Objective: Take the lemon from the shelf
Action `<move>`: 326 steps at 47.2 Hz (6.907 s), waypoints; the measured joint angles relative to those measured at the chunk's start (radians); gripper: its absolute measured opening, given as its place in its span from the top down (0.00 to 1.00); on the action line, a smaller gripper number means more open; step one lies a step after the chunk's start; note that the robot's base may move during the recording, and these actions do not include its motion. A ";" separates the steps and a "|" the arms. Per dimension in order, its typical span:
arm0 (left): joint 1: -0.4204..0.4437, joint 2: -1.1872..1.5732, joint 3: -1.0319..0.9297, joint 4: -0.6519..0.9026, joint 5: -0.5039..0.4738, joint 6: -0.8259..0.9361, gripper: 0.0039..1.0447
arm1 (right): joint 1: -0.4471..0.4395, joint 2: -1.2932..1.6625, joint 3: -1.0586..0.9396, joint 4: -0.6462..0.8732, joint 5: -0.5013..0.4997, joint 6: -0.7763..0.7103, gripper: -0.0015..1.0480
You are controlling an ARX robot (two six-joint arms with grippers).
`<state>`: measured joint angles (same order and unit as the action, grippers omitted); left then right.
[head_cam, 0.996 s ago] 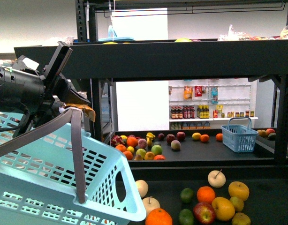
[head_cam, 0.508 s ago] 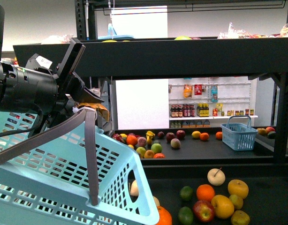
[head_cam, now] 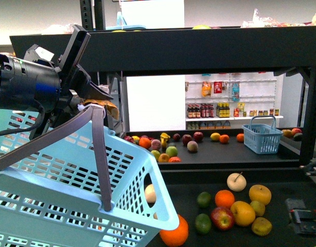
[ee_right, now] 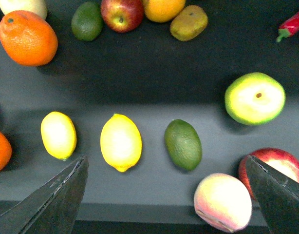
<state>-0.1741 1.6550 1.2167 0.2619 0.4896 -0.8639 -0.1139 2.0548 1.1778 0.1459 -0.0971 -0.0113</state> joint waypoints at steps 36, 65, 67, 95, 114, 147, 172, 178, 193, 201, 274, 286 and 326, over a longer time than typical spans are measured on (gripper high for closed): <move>0.000 0.000 0.000 0.000 -0.003 0.000 0.88 | 0.129 0.491 0.316 -0.003 0.102 0.014 0.07; 0.000 0.000 0.000 0.000 -0.002 0.000 0.88 | 0.149 0.656 0.479 -0.041 0.114 0.023 0.07; 0.000 0.000 0.000 0.000 -0.002 0.000 0.88 | 0.150 0.666 0.491 -0.045 0.117 0.024 0.07; 0.000 0.000 0.000 0.000 -0.002 0.000 0.88 | 0.120 0.432 0.332 0.020 0.096 0.017 0.37; 0.000 0.000 0.000 0.000 -0.002 0.000 0.88 | 0.192 -0.081 0.269 -0.046 -0.139 0.113 0.37; 0.000 0.000 0.000 0.000 -0.002 0.000 0.88 | 0.478 -0.024 0.445 -0.137 -0.239 0.202 0.37; 0.000 0.000 0.000 0.000 -0.003 0.000 0.88 | 0.535 0.023 0.502 -0.135 -0.209 0.209 0.07; 0.000 0.000 -0.006 0.000 -0.002 0.000 0.88 | 0.518 0.021 0.497 -0.106 -0.195 0.216 0.07; 0.000 0.000 -0.007 0.000 -0.008 0.002 0.88 | 0.334 -0.123 0.309 0.026 -0.095 0.172 0.07; 0.000 0.000 -0.007 0.000 0.001 -0.001 0.88 | 0.192 -0.206 0.175 0.102 -0.057 0.093 0.07; 0.000 0.000 -0.007 0.000 -0.003 0.000 0.88 | 0.327 0.593 0.352 0.159 0.109 -0.037 0.07; 0.000 0.000 -0.007 0.000 -0.002 -0.001 0.88 | 0.348 0.649 0.417 0.126 0.127 -0.034 0.07; 0.000 0.000 -0.007 0.000 -0.003 0.000 0.88 | 0.370 0.738 0.550 0.043 0.154 -0.023 0.42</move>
<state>-0.1741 1.6554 1.2098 0.2619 0.4870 -0.8642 0.2565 2.7926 1.7275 0.1886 0.0570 -0.0338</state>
